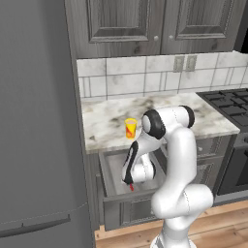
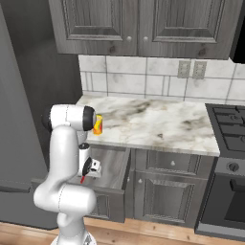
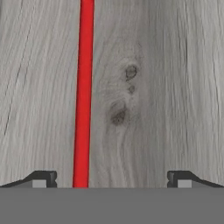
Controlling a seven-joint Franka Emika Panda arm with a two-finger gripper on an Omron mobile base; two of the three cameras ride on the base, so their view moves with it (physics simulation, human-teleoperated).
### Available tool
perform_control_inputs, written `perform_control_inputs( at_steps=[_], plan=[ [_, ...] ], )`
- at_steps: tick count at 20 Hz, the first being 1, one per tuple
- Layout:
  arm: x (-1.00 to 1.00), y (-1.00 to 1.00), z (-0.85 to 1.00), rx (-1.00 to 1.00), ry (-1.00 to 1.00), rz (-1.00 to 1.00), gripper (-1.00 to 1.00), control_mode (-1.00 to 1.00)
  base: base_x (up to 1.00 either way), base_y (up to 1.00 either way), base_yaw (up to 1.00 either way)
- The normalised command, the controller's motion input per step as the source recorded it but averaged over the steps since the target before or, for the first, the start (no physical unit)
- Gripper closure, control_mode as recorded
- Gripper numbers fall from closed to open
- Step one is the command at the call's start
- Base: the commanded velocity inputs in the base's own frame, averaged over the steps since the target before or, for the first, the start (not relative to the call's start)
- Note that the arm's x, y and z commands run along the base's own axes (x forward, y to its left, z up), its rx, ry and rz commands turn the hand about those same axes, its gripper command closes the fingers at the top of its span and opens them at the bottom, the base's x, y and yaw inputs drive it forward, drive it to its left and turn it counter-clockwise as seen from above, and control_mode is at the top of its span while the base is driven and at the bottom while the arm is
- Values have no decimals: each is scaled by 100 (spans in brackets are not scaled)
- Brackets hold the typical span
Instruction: Pick up the straw from the right drawer and put it inside the smoothie cup.
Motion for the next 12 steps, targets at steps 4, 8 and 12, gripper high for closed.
perform_control_inputs(
  at_steps=[4, 8, 12],
  plan=[
    [11, 3, -9, 0, 0, 0, -100, -100, 0, 0, 0],
    [9, 3, -11, 0, 0, 0, -100, -100, 0, 0, 0],
    [9, 4, -14, 0, 0, 0, -100, -100, 0, 0, 0]
  ],
)
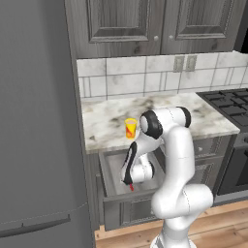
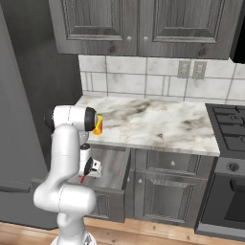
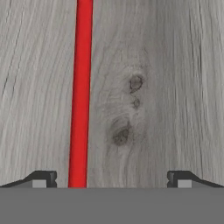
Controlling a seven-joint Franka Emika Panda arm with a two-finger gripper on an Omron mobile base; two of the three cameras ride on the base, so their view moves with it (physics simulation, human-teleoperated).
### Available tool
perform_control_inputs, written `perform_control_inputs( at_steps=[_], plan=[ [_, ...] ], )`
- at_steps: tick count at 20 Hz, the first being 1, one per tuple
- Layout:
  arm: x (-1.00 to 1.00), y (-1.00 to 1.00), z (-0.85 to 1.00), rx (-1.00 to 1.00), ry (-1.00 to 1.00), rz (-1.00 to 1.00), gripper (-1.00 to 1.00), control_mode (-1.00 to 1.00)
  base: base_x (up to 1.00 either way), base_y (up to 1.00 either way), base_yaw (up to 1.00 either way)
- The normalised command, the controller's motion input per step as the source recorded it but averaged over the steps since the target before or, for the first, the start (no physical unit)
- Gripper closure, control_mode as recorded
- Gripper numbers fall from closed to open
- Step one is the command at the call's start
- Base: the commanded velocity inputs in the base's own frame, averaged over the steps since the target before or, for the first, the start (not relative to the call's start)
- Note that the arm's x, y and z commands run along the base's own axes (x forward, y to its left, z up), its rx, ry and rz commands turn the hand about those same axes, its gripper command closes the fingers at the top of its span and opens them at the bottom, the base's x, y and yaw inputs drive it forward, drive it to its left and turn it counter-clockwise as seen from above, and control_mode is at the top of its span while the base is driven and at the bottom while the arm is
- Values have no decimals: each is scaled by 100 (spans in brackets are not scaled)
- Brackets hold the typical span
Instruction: Pick up the straw from the right drawer and put it inside the smoothie cup.
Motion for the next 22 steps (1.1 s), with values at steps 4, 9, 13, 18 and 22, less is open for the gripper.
perform_control_inputs(
  at_steps=[4, 9, 13, 18, 22],
  plan=[
    [11, 4, -18, 0, 0, 0, -100, -100, 0, 0, 0],
    [13, 3, -19, 0, 0, 0, -100, -100, 0, 0, 0],
    [7, 1, -21, 0, 0, -1, -100, -100, 0, 0, 0],
    [-8, 0, -24, -1, 0, -2, 100, -100, 0, 0, 0],
    [-31, 0, -17, 0, 0, -4, 100, -100, 0, 0, 0]
  ],
)
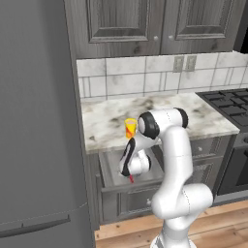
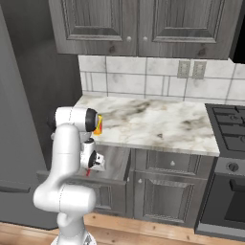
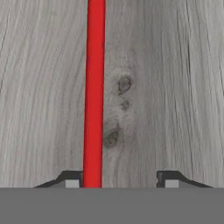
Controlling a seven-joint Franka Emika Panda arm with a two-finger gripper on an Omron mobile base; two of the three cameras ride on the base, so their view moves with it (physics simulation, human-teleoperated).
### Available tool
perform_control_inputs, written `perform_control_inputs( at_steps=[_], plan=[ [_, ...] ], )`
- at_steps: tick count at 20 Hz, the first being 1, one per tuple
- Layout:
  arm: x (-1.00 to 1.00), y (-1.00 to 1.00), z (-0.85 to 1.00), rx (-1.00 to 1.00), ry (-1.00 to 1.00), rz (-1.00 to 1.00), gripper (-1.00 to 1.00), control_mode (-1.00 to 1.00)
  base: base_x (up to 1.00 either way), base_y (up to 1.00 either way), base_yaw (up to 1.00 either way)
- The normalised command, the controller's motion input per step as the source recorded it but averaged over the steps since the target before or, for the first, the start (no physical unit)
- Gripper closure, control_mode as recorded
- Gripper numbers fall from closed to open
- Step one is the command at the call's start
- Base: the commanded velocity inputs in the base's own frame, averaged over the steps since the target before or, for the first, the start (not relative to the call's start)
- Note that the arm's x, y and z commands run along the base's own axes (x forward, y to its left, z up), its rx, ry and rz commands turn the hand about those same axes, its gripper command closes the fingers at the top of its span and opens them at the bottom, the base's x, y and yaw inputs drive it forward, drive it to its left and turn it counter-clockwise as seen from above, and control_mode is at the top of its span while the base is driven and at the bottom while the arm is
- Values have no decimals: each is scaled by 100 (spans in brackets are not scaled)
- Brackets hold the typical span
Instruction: Pick up the straw from the right drawer and put it inside the smoothie cup.
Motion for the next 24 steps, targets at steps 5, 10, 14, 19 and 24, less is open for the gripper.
perform_control_inputs(
  at_steps=[5, 10, 14, 19, 24],
  plan=[
    [-31, -2, -13, 0, 0, -5, 100, -100, 0, 0, 0],
    [-11, 0, -8, 0, 0, -3, 100, -100, 0, 0, 0],
    [0, 0, 0, 0, 0, 0, 100, -100, 0, 0, 0],
    [0, 0, 0, 0, 0, 0, 100, -100, 0, 0, 0],
    [-1, 0, 22, 0, 0, 0, 100, -100, 0, 0, 0]
  ],
)
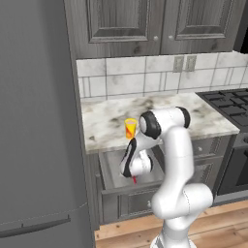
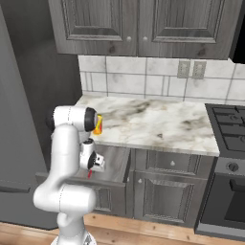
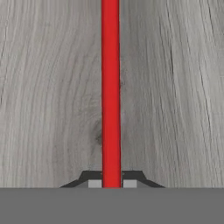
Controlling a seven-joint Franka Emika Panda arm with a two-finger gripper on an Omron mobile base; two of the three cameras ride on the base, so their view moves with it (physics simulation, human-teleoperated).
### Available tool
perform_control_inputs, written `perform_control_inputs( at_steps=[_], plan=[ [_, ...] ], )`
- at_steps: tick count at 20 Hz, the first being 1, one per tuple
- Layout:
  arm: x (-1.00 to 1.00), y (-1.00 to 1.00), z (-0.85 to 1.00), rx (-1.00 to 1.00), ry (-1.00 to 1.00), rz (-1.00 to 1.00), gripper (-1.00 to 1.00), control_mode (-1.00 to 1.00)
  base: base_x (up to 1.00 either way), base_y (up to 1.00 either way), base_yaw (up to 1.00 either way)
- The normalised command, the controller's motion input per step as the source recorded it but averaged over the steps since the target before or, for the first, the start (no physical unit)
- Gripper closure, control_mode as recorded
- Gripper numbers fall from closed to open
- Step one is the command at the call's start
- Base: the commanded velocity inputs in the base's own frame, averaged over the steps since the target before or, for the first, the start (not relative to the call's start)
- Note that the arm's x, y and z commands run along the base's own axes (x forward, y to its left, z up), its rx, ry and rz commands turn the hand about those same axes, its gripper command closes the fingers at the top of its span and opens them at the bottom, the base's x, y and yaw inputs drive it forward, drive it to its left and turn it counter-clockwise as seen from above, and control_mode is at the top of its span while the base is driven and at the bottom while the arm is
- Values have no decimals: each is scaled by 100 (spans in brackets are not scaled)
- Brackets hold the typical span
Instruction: Pick up the straw from the right drawer and put it inside the smoothie cup.
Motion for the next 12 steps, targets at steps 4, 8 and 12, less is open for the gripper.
perform_control_inputs(
  at_steps=[4, 8, 12],
  plan=[
    [-6, 0, 57, 0, 0, 0, 100, -100, 0, 0, 0],
    [-11, 0, 71, 0, 0, 0, 100, -100, 0, 0, 0],
    [-24, -1, 68, 0, 3, 0, 100, -100, 0, 0, 0]
  ],
)
